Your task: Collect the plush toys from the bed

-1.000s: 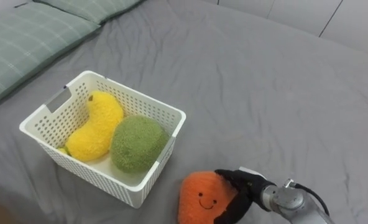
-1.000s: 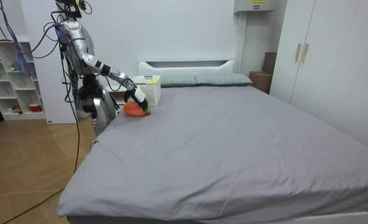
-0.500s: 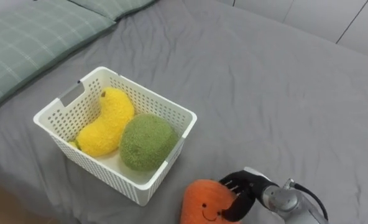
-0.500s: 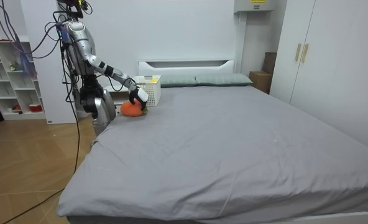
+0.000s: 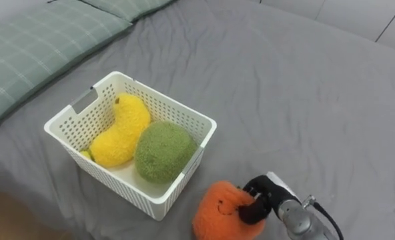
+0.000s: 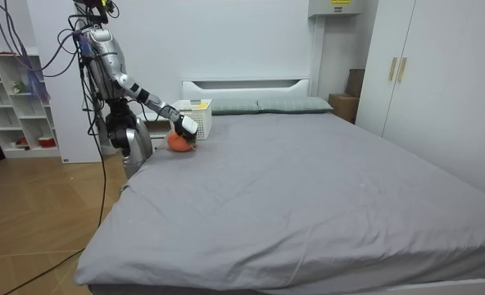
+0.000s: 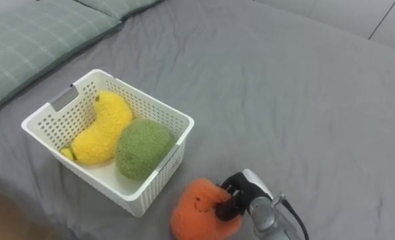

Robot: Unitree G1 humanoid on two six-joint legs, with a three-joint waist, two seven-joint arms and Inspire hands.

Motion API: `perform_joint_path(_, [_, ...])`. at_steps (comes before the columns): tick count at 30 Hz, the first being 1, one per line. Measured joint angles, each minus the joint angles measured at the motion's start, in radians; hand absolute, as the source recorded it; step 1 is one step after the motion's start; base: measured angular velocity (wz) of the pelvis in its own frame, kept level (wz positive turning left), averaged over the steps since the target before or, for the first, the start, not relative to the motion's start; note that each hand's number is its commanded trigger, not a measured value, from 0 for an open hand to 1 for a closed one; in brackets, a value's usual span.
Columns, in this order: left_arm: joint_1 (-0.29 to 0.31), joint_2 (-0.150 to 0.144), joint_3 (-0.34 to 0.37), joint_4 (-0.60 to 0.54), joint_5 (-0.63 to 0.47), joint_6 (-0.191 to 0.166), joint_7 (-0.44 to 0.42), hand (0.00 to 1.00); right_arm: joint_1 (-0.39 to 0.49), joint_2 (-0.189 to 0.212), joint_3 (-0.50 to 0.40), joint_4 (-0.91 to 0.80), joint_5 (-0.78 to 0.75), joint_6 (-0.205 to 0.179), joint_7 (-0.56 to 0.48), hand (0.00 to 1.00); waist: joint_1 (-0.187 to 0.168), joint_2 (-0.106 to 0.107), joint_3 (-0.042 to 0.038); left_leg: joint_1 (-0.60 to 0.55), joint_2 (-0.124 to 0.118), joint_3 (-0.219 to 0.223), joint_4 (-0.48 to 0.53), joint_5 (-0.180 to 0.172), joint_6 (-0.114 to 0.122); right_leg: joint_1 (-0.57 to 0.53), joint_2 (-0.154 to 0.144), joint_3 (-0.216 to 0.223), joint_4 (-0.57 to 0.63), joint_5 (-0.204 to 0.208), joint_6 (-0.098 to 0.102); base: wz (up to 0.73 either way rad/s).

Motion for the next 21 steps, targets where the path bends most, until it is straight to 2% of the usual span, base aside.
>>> perform_joint_path(2, [0.011, -0.002, 0.001, 0.001, 0.0, 0.0, 0.001, 0.0, 0.001, 0.0, -0.003, 0.023, 0.029, -0.011, -0.034, 1.0, -0.017, 0.002, 0.0016, -0.001, -0.001, -0.007, 0.009, -0.002, 0.0, 0.007, 0.0, -0.005, 0.0, 0.0, 0.0, 0.12])
perform_joint_path(5, [0.011, -0.001, 0.001, 0.019, 0.009, -0.009, 0.0, 0.0, 0.005, -0.001, -0.024, 0.079, 0.066, -0.048, -0.087, 1.0, -0.038, 0.009, 0.0045, -0.005, -0.006, -0.026, 0.022, -0.006, 0.0, 0.017, -0.002, -0.026, 0.0, -0.002, 0.003, 0.19])
perform_joint_path(7, [0.021, -0.002, 0.001, 0.02, 0.012, -0.022, -0.006, 0.0, 0.011, -0.006, -0.037, 0.082, 0.096, -0.051, -0.111, 1.0, -0.041, 0.018, 0.0025, -0.012, -0.009, -0.027, 0.033, -0.009, -0.004, 0.015, -0.002, -0.025, 0.001, -0.003, 0.004, 0.02])
perform_joint_path(12, [0.021, 0.0, 0.023, 0.013, 0.04, -0.025, -0.02, 0.0, 0.01, -0.028, -0.076, 0.074, 0.122, -0.061, -0.15, 1.0, -0.043, 0.026, -0.0027, -0.007, -0.015, -0.032, 0.041, -0.006, 0.001, 0.015, -0.003, -0.024, -0.001, -0.009, 0.007, 0.03])
perform_joint_path(14, [0.022, 0.002, 0.042, 0.009, 0.041, -0.028, -0.03, 0.0, 0.011, -0.036, -0.098, 0.027, 0.133, -0.06, -0.151, 1.0, -0.051, 0.025, -0.0033, -0.006, -0.015, -0.034, 0.041, -0.003, 0.002, 0.018, -0.003, -0.023, -0.001, -0.01, 0.007, 0.02])
perform_joint_path(18, [0.014, 0.007, 0.05, 0.01, 0.044, -0.032, -0.045, 0.0, 0.01, -0.049, -0.158, -0.25, 0.153, -0.062, -0.186, 1.0, -0.077, 0.022, -0.0029, -0.003, -0.014, -0.024, 0.025, 0.001, 0.001, 0.016, -0.003, -0.009, -0.001, -0.01, 0.007, -0.08])
perform_joint_path(21, [-0.005, 0.013, 0.061, 0.003, 0.044, -0.046, -0.045, 0.0, 0.008, -0.075, -0.189, -0.418, 0.178, -0.087, -0.212, 1.0, -0.081, 0.012, -0.0011, 0.0, -0.015, -0.019, 0.015, 0.001, 0.001, 0.017, -0.003, -0.007, -0.003, -0.01, 0.007, -0.02])
